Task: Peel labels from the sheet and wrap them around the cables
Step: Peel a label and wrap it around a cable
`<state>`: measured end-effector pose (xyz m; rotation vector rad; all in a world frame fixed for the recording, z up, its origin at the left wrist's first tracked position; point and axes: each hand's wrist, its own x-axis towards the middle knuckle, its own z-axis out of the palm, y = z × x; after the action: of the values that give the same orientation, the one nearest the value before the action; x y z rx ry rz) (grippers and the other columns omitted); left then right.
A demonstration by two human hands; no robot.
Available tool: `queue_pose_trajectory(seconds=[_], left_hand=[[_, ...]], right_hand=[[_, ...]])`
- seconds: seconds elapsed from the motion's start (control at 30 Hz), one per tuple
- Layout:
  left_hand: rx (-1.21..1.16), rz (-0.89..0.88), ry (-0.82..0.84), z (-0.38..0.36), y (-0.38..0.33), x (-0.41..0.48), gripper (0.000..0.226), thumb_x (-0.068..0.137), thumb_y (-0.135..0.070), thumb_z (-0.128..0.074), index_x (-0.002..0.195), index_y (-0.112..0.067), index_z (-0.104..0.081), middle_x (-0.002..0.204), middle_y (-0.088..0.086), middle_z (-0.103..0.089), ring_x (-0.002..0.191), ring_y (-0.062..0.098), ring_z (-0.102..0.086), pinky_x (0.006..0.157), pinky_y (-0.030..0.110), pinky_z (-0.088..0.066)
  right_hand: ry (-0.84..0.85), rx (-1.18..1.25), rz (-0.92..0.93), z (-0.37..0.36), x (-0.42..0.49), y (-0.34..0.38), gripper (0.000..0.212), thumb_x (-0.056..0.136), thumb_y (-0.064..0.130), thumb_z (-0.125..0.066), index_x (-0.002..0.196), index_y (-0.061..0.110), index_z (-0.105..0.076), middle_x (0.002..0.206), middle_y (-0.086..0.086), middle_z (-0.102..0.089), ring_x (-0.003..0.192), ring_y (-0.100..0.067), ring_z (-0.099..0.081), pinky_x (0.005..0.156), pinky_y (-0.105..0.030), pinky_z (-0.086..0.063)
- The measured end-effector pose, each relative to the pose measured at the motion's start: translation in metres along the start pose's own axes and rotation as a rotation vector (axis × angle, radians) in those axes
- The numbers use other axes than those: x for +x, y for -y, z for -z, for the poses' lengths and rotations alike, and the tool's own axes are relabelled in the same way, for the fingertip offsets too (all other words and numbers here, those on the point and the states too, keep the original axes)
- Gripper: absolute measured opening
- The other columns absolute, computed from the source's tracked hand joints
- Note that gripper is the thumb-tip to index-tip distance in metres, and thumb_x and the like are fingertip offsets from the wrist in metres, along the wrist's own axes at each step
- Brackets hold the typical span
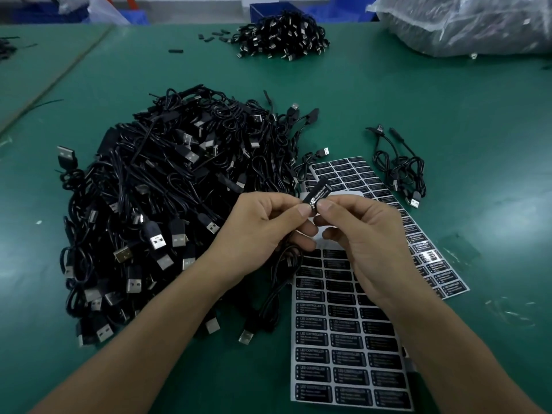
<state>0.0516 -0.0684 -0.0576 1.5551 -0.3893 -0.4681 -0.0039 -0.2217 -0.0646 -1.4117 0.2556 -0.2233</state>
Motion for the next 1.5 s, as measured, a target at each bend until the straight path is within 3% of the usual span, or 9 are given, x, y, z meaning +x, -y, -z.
queue_pose_trajectory(seconds=[0.33, 0.6, 1.5], left_hand=[[-0.079, 0.017, -0.011, -0.0004, 0.0021, 0.0007, 0.009, 0.099, -0.003, -0.058, 0.091, -0.004, -0.062, 0.073, 0.008, -0.076, 0.063, 0.021, -0.075, 0.055, 0.02, -0.055], [-0.089, 0.019, 0.017, -0.0013, 0.0038, 0.0023, 0.008, 0.098, -0.004, -0.059, 0.091, -0.004, -0.061, 0.075, 0.009, -0.077, 0.064, 0.02, -0.075, 0.057, 0.02, -0.056], [-0.064, 0.026, 0.014, -0.0008, 0.0067, 0.0011, 0.008, 0.096, -0.005, -0.062, 0.09, -0.003, -0.058, 0.074, 0.01, -0.076, 0.065, 0.02, -0.076, 0.059, 0.024, -0.059]], right_hand=[[0.01, -0.019, 0.023, -0.0006, 0.0008, -0.0028, 0.016, 0.091, 0.01, -0.07, 0.078, 0.016, -0.078, 0.075, -0.005, -0.072, 0.073, -0.017, -0.066, 0.074, -0.031, -0.056], [-0.011, -0.063, 0.046, -0.0013, 0.0005, -0.0024, 0.014, 0.091, 0.01, -0.069, 0.079, 0.014, -0.076, 0.069, -0.001, -0.071, 0.067, -0.012, -0.065, 0.066, -0.022, -0.054], [-0.015, -0.167, 0.087, 0.0008, -0.0003, -0.0012, 0.011, 0.09, 0.015, -0.072, 0.08, 0.018, -0.077, 0.07, -0.005, -0.073, 0.066, -0.015, -0.066, 0.067, -0.024, -0.058]])
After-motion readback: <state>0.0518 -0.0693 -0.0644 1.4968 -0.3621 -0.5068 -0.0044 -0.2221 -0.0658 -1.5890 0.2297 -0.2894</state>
